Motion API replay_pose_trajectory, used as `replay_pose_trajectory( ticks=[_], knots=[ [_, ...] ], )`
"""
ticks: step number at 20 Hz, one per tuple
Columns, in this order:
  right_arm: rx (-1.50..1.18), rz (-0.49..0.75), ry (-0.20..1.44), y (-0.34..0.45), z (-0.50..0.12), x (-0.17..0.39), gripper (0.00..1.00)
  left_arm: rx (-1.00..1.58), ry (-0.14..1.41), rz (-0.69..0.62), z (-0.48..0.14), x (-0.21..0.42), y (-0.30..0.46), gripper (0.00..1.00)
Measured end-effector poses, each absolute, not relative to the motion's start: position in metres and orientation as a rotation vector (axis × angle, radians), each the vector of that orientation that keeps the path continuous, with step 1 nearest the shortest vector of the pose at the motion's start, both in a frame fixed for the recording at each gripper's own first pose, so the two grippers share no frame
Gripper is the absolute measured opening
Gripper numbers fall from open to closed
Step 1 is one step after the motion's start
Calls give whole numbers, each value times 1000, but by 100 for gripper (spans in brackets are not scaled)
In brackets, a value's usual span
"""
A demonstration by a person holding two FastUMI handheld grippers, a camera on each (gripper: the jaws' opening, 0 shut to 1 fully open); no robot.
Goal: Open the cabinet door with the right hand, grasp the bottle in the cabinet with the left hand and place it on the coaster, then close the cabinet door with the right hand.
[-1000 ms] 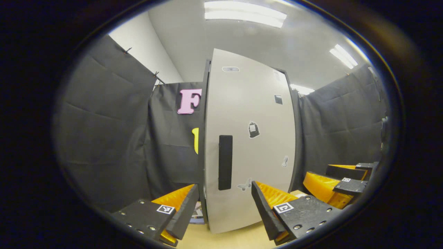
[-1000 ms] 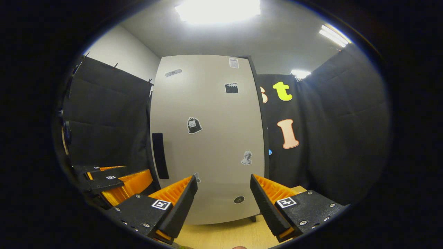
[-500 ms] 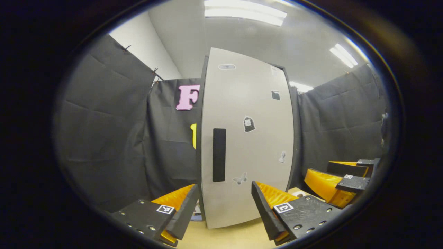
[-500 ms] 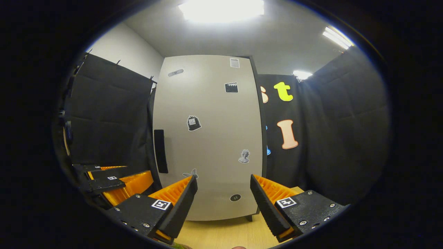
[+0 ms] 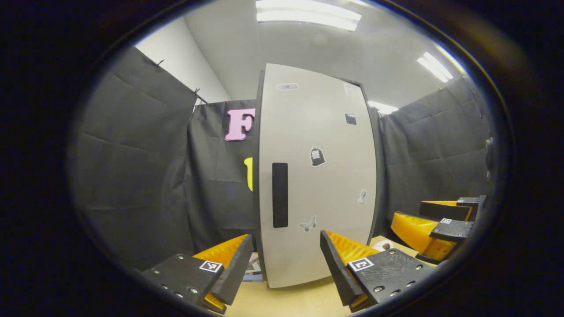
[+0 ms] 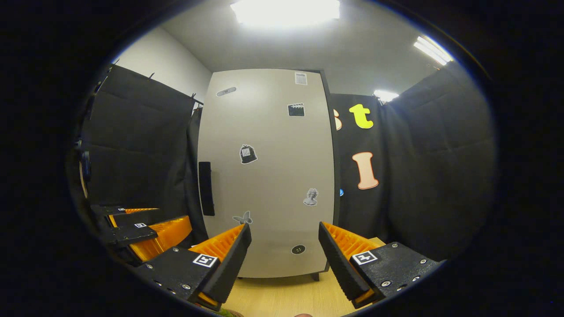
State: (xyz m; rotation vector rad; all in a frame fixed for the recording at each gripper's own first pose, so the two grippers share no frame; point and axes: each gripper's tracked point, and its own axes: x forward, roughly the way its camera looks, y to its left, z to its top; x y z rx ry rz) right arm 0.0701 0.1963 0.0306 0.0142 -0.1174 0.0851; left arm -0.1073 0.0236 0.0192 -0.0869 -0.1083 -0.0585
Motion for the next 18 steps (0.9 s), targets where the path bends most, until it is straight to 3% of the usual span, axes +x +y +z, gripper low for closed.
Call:
replay_pose_trajectory(
  ticks=[3,4,18],
  knots=[
    [12,87,-108,198,29,68,91,-101,-109,-51,21,-111,28,88],
    [11,89,-105,198,29,68,95,-100,-107,-56,21,-111,28,87],
    [31,81,-85,200,28,72,95,-77,-100,-63,22,-107,37,87]
  ],
)
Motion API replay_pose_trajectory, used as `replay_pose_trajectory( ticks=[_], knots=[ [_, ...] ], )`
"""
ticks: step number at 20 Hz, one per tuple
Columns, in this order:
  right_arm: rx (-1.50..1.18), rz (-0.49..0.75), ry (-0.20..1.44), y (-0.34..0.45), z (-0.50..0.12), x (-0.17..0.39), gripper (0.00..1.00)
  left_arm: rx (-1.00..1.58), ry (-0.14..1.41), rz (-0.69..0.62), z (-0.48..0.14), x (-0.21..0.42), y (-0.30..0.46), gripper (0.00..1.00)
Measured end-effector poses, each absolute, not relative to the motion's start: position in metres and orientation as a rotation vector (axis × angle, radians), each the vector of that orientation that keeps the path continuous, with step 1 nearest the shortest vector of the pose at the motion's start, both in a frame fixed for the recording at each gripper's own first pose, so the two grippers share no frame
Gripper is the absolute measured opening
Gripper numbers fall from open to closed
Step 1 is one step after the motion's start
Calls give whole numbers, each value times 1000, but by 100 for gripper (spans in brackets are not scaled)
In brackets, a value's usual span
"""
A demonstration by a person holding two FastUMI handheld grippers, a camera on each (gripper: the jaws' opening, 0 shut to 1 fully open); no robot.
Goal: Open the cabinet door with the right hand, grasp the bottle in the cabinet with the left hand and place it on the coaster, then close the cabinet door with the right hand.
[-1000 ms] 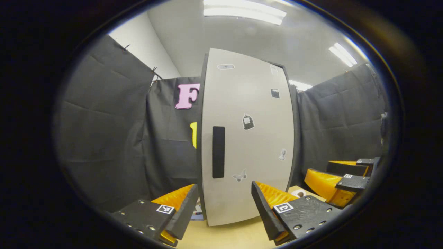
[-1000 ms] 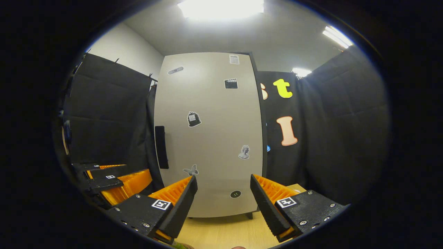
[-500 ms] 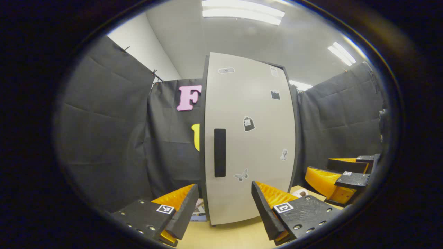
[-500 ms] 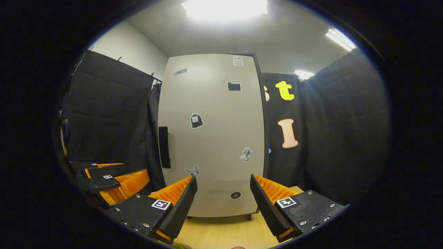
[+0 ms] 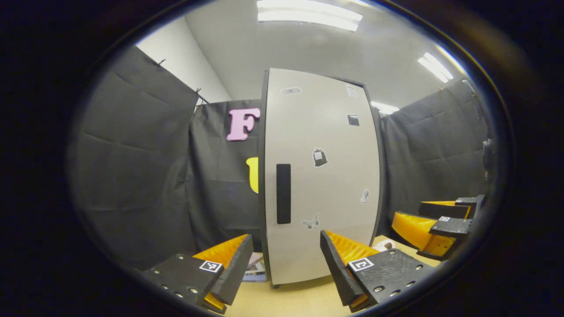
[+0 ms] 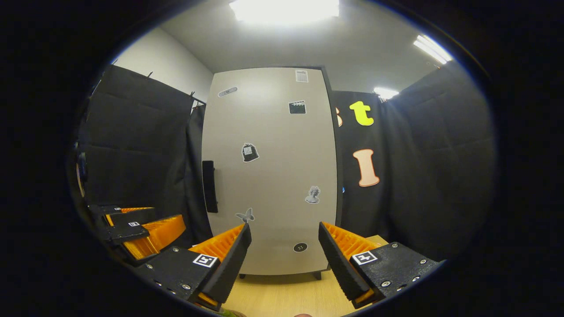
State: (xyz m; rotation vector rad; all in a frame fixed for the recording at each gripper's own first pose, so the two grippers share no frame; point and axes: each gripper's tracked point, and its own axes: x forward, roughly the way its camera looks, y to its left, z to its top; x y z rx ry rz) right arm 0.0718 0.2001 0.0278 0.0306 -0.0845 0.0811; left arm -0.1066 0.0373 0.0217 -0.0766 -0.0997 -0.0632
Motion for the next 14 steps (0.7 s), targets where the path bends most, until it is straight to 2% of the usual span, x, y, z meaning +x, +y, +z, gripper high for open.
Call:
replay_pose_trajectory(
  ticks=[14],
  knots=[
    [21,99,-89,203,31,72,95,-88,-81,-55,17,-112,40,88]
  ],
)
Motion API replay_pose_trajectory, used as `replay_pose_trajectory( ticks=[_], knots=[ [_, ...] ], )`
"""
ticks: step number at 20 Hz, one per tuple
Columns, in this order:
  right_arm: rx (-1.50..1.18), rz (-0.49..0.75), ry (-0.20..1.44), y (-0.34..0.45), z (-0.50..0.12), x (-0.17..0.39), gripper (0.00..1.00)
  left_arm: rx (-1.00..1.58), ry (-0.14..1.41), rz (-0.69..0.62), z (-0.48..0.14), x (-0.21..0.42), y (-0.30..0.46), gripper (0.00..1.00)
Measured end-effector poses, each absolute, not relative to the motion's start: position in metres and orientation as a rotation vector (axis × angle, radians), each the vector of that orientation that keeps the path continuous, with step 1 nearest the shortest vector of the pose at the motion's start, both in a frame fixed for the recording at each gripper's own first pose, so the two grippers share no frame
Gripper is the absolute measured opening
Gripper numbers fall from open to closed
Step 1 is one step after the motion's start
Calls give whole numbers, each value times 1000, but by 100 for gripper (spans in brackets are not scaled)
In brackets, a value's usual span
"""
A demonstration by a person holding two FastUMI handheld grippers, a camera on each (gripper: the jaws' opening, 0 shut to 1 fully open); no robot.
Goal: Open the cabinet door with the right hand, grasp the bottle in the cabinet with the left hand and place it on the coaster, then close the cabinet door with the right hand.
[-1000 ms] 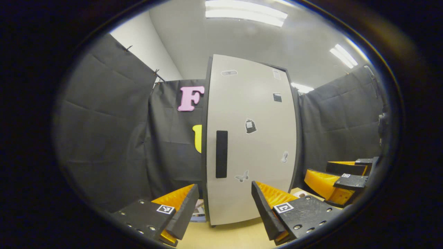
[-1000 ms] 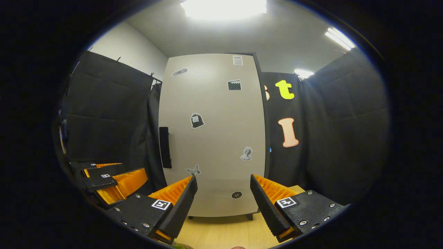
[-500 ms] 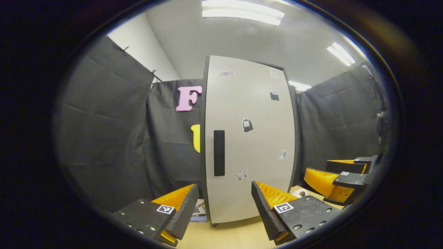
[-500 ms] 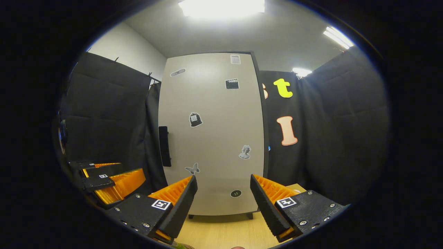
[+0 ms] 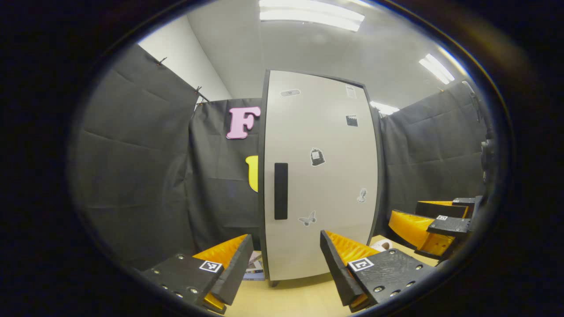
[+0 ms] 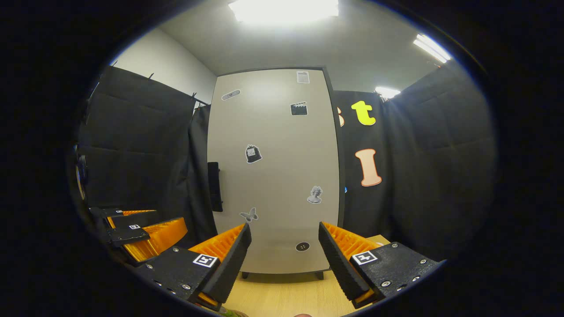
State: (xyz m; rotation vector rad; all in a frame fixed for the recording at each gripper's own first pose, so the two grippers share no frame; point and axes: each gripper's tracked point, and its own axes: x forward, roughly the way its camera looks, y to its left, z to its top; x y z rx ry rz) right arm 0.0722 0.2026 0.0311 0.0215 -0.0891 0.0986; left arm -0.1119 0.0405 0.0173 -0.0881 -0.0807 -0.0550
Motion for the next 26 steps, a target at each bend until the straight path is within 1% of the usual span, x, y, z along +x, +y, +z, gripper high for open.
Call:
replay_pose_trajectory(
  ticks=[7,8,9,19,23,26],
  knots=[
    [18,89,-97,201,33,73,95,-97,-81,-64,19,-108,38,88],
    [16,86,-101,200,34,73,91,-96,-80,-64,19,-106,37,87],
    [15,86,-106,200,35,75,95,-98,-82,-67,20,-105,37,88],
    [10,90,-126,204,41,84,95,-106,-91,-73,21,-101,44,88],
    [11,94,-114,207,37,84,95,-122,-80,-95,12,-101,42,88],
    [1,85,-116,209,34,80,95,-144,-102,-114,13,-107,40,88]
  ],
)
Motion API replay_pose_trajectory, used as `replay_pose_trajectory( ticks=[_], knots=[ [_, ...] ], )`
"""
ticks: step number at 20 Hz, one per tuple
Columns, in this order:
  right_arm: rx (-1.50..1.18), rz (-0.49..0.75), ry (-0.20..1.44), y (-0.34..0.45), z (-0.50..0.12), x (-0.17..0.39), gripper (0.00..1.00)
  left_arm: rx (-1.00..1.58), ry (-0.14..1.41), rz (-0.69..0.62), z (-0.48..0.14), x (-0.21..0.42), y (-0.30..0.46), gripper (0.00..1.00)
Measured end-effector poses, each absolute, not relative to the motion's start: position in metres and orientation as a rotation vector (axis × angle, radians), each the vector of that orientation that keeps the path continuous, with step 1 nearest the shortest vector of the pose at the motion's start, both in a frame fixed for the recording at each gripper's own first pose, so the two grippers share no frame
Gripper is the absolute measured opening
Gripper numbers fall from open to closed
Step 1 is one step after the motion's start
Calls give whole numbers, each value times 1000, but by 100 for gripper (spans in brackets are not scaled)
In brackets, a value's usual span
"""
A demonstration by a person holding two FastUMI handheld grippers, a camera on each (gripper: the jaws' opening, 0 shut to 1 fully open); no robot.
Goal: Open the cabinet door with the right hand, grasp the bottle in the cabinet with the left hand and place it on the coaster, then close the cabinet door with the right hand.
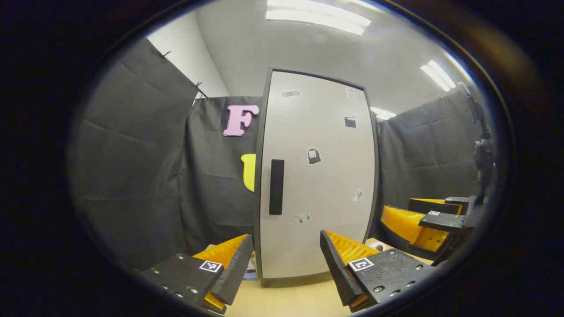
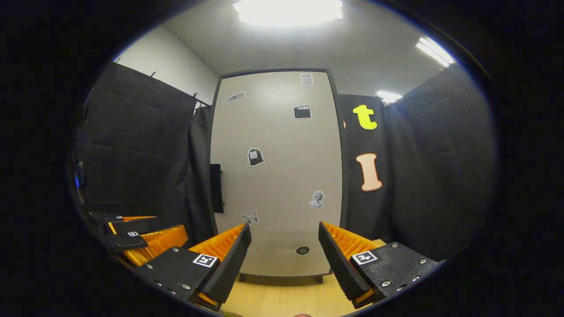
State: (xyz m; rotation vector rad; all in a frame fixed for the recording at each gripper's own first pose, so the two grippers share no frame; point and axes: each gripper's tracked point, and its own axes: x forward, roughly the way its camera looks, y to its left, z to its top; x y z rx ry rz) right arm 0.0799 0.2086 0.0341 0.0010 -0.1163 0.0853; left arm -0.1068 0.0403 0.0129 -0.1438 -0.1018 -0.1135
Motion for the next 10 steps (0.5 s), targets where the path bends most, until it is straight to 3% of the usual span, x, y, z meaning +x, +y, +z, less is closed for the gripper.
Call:
replay_pose_trajectory(
  ticks=[10],
  knots=[
    [6,69,-123,201,37,79,95,-133,-112,-109,17,-103,39,88]
  ],
)
